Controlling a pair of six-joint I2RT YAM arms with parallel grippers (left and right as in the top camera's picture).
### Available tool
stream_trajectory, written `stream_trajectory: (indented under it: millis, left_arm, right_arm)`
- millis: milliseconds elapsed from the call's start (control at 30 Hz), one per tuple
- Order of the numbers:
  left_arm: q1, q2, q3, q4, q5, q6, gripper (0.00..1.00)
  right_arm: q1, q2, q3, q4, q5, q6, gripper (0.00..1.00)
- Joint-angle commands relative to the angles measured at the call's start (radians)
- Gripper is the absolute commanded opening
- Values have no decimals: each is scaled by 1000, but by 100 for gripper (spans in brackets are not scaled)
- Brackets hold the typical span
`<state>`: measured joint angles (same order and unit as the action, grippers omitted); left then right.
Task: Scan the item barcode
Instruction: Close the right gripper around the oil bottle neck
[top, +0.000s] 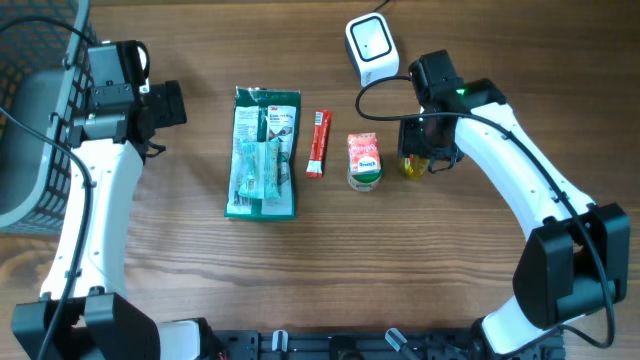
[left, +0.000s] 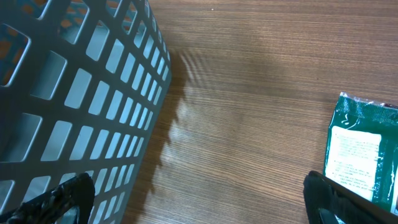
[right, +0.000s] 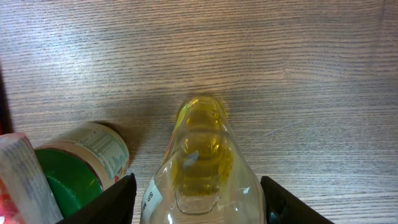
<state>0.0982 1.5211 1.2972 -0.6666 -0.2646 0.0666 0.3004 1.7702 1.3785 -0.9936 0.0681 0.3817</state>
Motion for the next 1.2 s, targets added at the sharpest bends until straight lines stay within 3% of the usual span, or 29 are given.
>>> stream_trajectory:
  millis: [0, 300, 467, 567, 633, 700, 767, 833, 900, 1167]
  left_arm:
    - [0, -1, 2, 3, -2, 8, 100]
    - [0, -1, 2, 3, -2, 8, 100]
    - [0, -1, 2, 3, -2, 8, 100]
    - [0, -1, 2, 3, -2, 8, 100]
    - [0, -1, 2, 3, -2, 8, 100]
    - [0, -1, 2, 3, -2, 8, 100]
    - [0, -1, 2, 3, -2, 8, 100]
    - [0, -1, 2, 3, -2, 8, 100]
    - [0, -1, 2, 3, -2, 8, 100]
    - [0, -1, 2, 3, -2, 8, 100]
  right_arm:
    - [7, 24, -13, -2, -6, 14, 62]
    - [7, 24, -13, -9, -31, 14, 53]
    - [7, 24, -13, 5, -51, 13, 54]
    - [7, 24, -13, 14, -51, 13, 75]
    - [7, 24, -13, 21, -51, 10, 99]
    - [7, 24, -13, 24, -51, 11, 100]
    - [7, 24, -13, 22, -51, 11, 100]
    - [7, 24, -13, 21, -51, 12, 80]
    - [7, 24, -13, 19, -50, 11, 71]
    - [7, 24, -13, 13, -17, 11, 69]
